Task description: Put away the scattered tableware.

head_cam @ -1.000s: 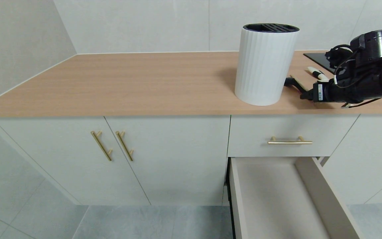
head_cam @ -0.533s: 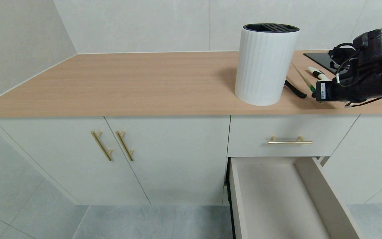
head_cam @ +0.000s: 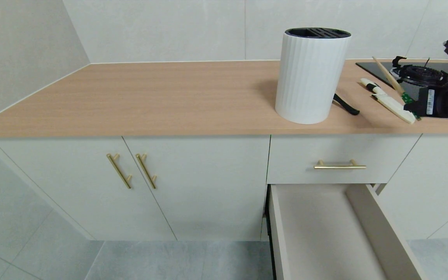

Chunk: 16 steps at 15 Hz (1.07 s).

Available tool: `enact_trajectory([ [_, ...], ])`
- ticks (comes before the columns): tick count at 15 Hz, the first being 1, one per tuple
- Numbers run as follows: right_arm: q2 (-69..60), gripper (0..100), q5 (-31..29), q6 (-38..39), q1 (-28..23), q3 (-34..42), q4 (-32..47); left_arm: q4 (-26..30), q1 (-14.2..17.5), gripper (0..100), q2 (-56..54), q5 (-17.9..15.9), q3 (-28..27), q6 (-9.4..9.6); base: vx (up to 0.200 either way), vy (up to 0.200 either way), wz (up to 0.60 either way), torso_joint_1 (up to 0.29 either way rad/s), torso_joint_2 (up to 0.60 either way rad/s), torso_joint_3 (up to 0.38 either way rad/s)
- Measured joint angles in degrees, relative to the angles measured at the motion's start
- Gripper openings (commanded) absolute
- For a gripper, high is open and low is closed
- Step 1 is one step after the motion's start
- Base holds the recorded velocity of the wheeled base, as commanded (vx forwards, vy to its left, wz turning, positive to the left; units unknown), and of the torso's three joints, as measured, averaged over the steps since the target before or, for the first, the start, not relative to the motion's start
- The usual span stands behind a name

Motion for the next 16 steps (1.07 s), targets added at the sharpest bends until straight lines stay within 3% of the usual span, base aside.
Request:
enact_trajectory([
  [4, -11.9, 0, 6.3, -0.9, -1.4, 14.6, -0.2, 0.0, 0.0, 100, 0.0, 0.0, 0.0, 0.00, 0.000, 0.000, 0.00, 0.000, 0.00, 0.000],
  [8, -23.1, 0, 15.0, -12.3, -0.8, 28.4, -0.1, 0.0, 0.0, 100, 0.0, 0.0, 0.0, -0.02, 0.000, 0.000, 0.00, 0.000, 0.00, 0.000],
  [13, -25.7, 0, 16.5, -22.1, 3.9, 37.8, -4.6, 0.0, 0.0, 100, 0.0, 0.0, 0.0, 0.02, 0.000, 0.000, 0.00, 0.000, 0.00, 0.000],
  [16, -23.9, 0, 16.4, -23.0, 5.0, 41.6, -9.4, 0.0, 0.0, 100, 0.0, 0.0, 0.0, 0.00, 0.000, 0.000, 0.00, -0.095, 0.25, 0.155],
])
